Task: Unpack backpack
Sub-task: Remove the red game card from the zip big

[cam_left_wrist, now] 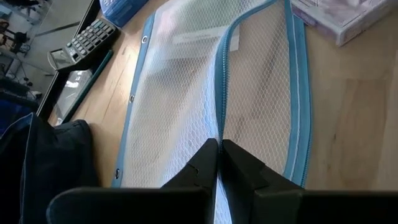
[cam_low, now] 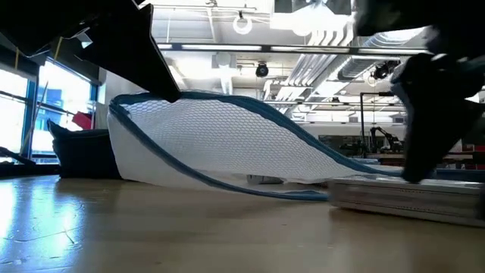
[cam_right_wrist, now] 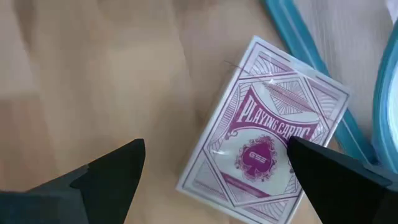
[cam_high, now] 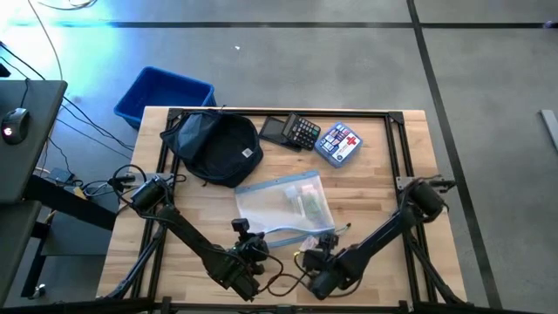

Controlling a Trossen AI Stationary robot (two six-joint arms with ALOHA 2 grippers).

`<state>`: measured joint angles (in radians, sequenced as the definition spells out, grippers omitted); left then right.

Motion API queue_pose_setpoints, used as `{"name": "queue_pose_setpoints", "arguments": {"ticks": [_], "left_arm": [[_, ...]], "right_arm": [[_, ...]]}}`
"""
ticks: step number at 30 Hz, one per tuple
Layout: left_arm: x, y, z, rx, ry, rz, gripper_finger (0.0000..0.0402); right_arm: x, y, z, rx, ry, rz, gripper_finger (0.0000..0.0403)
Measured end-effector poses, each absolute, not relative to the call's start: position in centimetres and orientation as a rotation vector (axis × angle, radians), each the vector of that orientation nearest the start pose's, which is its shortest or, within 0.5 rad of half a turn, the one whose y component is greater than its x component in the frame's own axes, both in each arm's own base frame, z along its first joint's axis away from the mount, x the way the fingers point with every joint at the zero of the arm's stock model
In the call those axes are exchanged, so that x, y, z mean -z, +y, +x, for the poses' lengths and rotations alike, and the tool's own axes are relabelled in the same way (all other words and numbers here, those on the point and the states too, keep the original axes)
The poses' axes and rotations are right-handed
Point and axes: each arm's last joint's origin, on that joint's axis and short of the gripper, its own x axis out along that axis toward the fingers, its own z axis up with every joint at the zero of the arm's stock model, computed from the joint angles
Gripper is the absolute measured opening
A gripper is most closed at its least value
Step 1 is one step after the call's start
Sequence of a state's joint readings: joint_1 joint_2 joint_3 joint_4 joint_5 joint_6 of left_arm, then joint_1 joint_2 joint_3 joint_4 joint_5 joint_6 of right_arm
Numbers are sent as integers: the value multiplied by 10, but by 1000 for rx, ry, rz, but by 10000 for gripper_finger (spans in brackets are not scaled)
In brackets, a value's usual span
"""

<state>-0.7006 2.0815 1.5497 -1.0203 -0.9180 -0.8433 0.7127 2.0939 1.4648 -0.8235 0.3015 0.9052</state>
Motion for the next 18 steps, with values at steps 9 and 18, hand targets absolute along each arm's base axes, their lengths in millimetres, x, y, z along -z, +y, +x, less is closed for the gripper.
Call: {"name": "queue_pose_setpoints", "arguments": {"ticks": [9, 18], "left_arm": [[-176, -235, 315, -564, 860, 360, 0], [-176, -236, 315, -556, 876, 345, 0]], "right_arm": [[-172, 276, 279, 246, 1294, -70, 378], [-155, 252, 277, 410, 1458, 70, 378]]}}
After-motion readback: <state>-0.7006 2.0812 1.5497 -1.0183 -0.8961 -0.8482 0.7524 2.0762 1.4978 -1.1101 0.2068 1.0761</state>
